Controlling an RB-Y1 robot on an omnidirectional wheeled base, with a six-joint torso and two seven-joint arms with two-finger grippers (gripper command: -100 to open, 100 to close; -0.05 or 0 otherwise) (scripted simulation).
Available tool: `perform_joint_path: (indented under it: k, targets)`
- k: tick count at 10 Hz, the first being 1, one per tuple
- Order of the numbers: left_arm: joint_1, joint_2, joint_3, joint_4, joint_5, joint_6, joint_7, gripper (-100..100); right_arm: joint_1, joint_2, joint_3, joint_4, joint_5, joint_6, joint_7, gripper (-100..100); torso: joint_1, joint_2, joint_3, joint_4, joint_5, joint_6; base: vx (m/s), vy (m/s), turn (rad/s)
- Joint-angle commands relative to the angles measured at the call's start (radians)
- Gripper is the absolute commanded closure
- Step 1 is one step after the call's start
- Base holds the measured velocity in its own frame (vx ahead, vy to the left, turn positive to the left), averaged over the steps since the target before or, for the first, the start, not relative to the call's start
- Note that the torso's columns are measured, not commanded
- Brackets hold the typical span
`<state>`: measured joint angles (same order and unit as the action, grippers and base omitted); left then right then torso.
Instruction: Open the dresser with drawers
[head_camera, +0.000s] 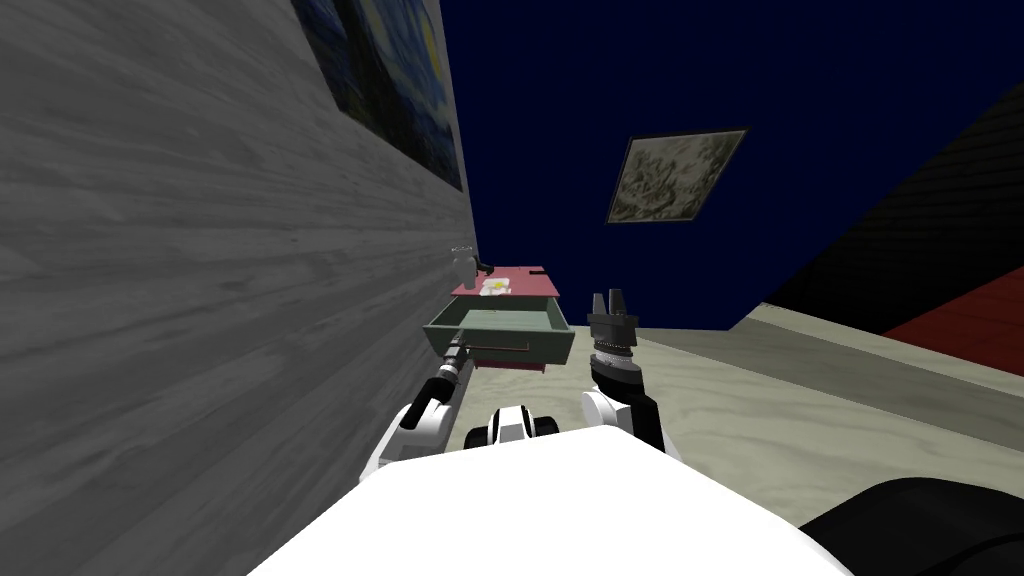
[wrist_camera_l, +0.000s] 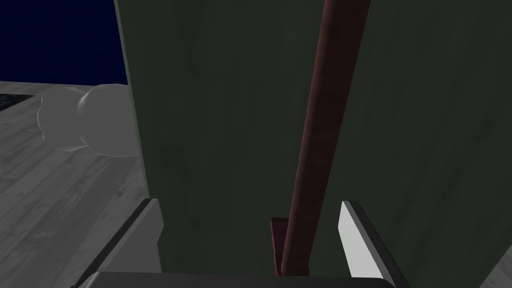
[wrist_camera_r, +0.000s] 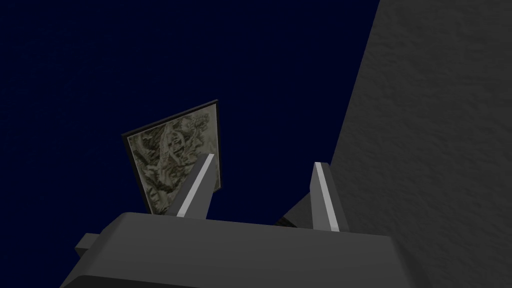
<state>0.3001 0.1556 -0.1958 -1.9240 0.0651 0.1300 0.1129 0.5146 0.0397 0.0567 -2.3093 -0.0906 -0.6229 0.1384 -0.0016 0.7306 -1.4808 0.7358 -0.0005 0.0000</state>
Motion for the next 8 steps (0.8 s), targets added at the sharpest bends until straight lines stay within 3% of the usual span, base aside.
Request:
perform_joint_path:
  k: [1, 5, 7, 8]
  targets:
    - [0.028, 0.013, -0.003, -0.08, 0.003, 0.053, 0.005, -100, 0.0, 0.0, 0.0, 0.0, 0.0, 0.0, 0.0, 0, 0.001, 0.003, 0.002, 0.002, 0.0, 0.0, 0.047, -0.016, 0.012]
    - [0.064, 0.032, -0.007, -0.195, 0.007, 0.128, 0.012, -100, 0.0, 0.0, 0.0, 0.0, 0.0, 0.0, 0.0, 0, 0.002, 0.01, 0.006, 0.004, 0.0, 0.0, 0.028, -0.01, 0.014]
    - [0.073, 0.036, -0.008, -0.224, 0.008, 0.147, 0.013, -100, 0.0, 0.0, 0.0, 0.0, 0.0, 0.0, 0.0, 0, 0.0, 0.012, 0.007, 0.007, -0.002, 0.0, 0.016, -0.006, 0.001]
    - [0.075, 0.033, -0.01, -0.198, 0.007, 0.14, 0.011, -100, 0.0, 0.0, 0.0, 0.0, 0.0, 0.0, 0.0, 0, -0.001, 0.014, 0.008, 0.008, -0.002, 0.0, 0.012, -0.002, 0.003]
